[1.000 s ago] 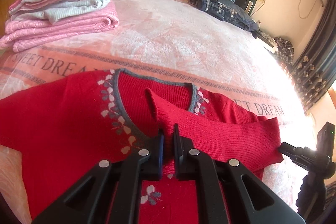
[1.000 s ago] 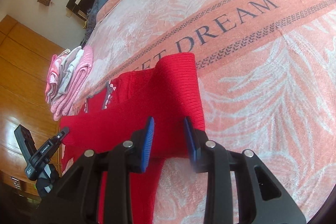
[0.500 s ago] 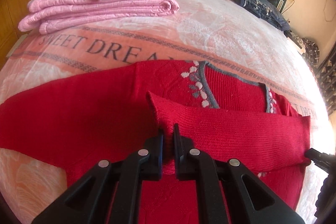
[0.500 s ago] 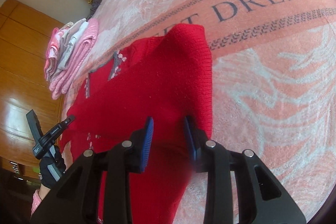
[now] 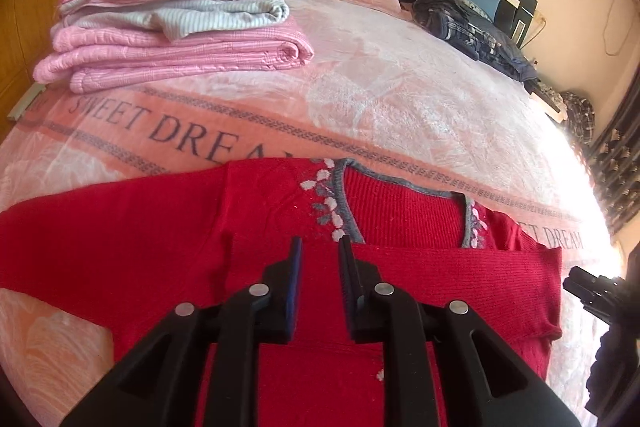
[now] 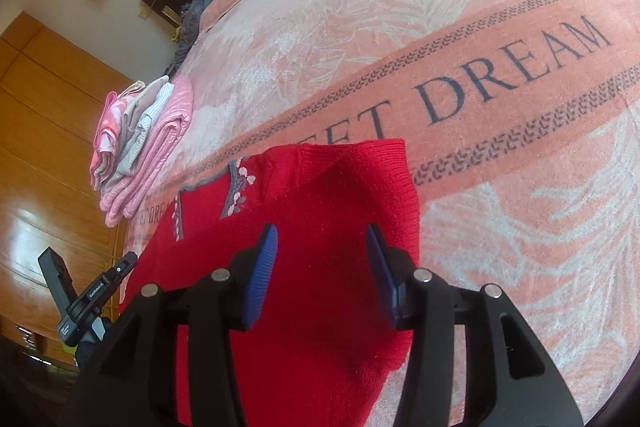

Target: Fold small clothes

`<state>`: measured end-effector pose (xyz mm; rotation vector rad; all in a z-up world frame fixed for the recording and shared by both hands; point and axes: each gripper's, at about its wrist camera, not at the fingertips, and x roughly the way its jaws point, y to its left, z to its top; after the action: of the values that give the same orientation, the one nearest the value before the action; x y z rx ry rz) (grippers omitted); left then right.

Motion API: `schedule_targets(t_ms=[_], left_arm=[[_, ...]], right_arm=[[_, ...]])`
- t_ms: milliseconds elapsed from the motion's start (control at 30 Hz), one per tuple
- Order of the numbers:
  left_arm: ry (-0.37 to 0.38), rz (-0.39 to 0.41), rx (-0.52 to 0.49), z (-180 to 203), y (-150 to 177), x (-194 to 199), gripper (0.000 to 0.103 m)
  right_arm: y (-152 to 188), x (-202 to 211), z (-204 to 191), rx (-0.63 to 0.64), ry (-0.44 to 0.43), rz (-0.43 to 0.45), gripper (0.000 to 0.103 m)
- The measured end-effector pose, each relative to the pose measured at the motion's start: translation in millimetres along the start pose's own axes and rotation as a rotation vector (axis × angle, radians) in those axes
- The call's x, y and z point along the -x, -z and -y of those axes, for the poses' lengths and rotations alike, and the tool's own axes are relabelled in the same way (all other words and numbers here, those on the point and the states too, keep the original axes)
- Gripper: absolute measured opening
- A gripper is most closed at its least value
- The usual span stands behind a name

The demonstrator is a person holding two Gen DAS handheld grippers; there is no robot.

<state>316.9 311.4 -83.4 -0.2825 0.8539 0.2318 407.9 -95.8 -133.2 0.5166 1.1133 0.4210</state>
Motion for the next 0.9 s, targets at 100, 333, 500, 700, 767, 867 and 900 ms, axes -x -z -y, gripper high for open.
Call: schedule_targets(t_ms=[100,333,500,700,767,867,900], left_arm=[[-0.004,-0.059,-0.044,11.4,8.6,-21.6,0.019],[-0.03,-0.114,-0.069,-2.6,28.5,-53.9,0.022],[-0.025,-0.092,-0.078,-5.5,24.8,-32.4,0.032],[-0.053,-0.119,-0.129,-18.9,40.6,-39.7,0.035],[-0.051,-0.115,-0.132,-19.8,41.0,-37.8,0.036],[-0.039,-0.112,-0.125,-21.9,34.9,-27.8,0.036],[-0.031,-0.106,-0.12,-26.0,32.8,-22.6,0.036]], right_arm=[[0.6,-13.8,19.6,-0.057,0.019,-0.002,0.044],[6.0,-10.8,16.6,-0.032,0.028,0.013,0.043],[24.9,2.5,-12.2,0.088,0.033,-0.035,0.048],[40.1,-12.8,0.3,0.063,0.082,-0.072,0.046],[40.0,-13.3,-5.4,0.074,0.1,-0.075,0.049],[39.7,-6.0,-23.0,0.125,0.122,-0.061,0.051],[39.6,-3.4,-27.3,0.122,0.105,-0.055,0.052]])
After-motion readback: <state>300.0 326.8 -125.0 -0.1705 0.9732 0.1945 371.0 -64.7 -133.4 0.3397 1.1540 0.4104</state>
